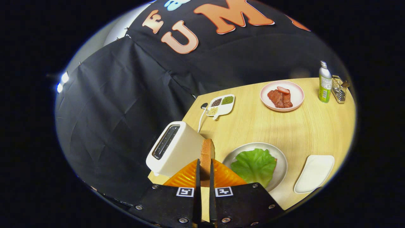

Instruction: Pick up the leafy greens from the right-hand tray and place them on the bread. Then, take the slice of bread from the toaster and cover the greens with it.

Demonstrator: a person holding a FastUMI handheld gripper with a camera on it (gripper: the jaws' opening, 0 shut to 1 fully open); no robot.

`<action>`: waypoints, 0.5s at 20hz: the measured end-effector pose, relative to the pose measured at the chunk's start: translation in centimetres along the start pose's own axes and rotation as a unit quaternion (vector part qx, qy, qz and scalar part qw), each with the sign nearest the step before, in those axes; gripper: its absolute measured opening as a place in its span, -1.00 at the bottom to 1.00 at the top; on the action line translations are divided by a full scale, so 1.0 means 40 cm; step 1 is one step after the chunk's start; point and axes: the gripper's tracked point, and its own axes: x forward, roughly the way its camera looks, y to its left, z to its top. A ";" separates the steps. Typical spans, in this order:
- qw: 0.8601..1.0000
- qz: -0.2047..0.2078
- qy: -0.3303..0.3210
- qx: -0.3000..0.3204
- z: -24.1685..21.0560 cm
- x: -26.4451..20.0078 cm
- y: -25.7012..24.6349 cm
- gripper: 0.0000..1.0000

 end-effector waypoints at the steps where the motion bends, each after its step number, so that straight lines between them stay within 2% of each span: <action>1: 1.000 0.000 -0.001 0.006 -0.008 0.006 -0.018 -0.80; 10: 0.999 -0.019 0.001 0.030 -0.075 0.040 -0.171 -0.80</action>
